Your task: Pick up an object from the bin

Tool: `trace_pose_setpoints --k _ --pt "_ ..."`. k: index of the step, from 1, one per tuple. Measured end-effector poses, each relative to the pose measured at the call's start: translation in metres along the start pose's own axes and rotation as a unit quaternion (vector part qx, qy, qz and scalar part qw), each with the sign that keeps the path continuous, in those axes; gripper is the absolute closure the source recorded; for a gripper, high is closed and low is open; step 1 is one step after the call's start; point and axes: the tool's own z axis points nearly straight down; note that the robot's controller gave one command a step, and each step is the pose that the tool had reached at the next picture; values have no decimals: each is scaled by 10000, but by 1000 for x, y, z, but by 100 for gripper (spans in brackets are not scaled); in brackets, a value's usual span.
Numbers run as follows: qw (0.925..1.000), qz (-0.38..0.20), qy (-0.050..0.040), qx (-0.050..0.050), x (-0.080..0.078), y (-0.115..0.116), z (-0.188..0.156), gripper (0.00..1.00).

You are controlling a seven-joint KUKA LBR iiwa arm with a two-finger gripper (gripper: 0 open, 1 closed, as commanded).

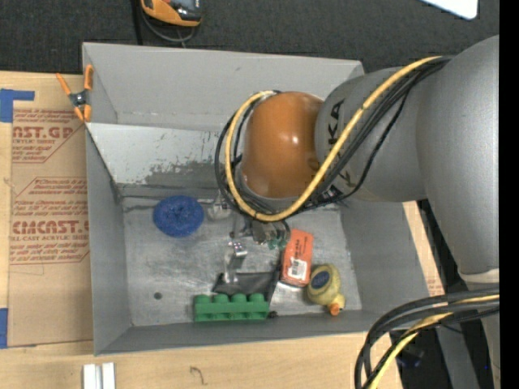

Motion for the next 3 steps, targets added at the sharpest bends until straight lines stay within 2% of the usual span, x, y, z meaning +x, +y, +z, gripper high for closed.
trace_pose_setpoints --k 1,2,3 --pt "9954 -961 53 -5 19 -36 39 0" --pt "9977 -671 67 10 23 -51 47 0" --pt "9838 -1794 -33 -1 31 -50 45 0"
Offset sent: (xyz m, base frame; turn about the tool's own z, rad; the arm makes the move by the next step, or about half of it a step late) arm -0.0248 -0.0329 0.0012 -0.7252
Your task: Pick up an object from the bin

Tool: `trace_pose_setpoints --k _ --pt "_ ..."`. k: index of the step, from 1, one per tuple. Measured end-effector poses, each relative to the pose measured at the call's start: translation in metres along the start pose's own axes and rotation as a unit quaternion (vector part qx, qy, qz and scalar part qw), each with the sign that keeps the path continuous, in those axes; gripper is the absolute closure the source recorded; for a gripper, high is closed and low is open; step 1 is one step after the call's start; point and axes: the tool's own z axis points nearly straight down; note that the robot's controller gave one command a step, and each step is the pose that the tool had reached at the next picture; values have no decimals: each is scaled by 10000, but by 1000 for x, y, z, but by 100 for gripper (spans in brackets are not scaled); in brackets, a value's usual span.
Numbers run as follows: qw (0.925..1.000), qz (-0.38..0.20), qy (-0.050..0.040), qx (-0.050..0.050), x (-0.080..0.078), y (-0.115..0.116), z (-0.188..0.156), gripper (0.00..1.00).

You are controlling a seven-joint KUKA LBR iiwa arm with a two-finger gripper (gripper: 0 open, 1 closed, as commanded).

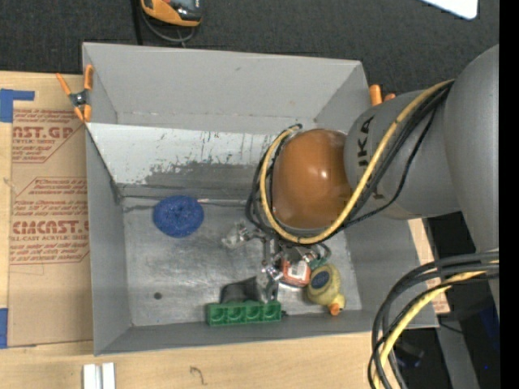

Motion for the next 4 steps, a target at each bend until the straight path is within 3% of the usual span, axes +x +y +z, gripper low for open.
trace_pose_setpoints --k 1,2,3,4 --pt "9942 -1072 78 -16 43 -6 20 100" --pt "9941 -1079 -51 17 37 -7 19 0" --pt "9942 -1070 90 -21 44 -6 20 100" --pt "9942 -1070 89 -21 44 -6 20 100"
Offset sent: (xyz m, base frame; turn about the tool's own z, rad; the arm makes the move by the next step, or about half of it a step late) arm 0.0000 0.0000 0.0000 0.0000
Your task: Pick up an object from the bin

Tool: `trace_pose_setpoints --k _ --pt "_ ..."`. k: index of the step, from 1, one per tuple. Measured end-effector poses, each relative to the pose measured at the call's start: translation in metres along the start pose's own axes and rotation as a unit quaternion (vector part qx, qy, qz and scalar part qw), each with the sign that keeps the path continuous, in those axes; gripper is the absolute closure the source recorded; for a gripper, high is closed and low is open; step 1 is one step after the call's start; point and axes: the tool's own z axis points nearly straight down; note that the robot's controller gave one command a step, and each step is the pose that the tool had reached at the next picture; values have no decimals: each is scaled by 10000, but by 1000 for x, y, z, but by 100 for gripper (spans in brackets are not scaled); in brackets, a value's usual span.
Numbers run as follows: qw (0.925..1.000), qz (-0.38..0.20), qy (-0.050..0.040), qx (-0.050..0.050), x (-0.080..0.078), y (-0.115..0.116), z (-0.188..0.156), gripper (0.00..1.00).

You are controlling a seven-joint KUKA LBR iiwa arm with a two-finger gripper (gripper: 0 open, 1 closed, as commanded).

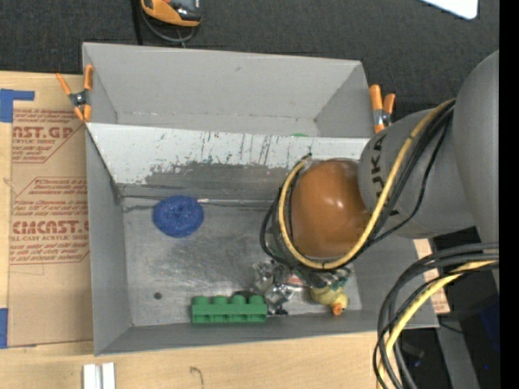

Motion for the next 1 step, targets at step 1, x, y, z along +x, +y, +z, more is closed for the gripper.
trace_pose_setpoints --k 1 --pt "9871 -1600 -8 -15 0 -24 -152 100"
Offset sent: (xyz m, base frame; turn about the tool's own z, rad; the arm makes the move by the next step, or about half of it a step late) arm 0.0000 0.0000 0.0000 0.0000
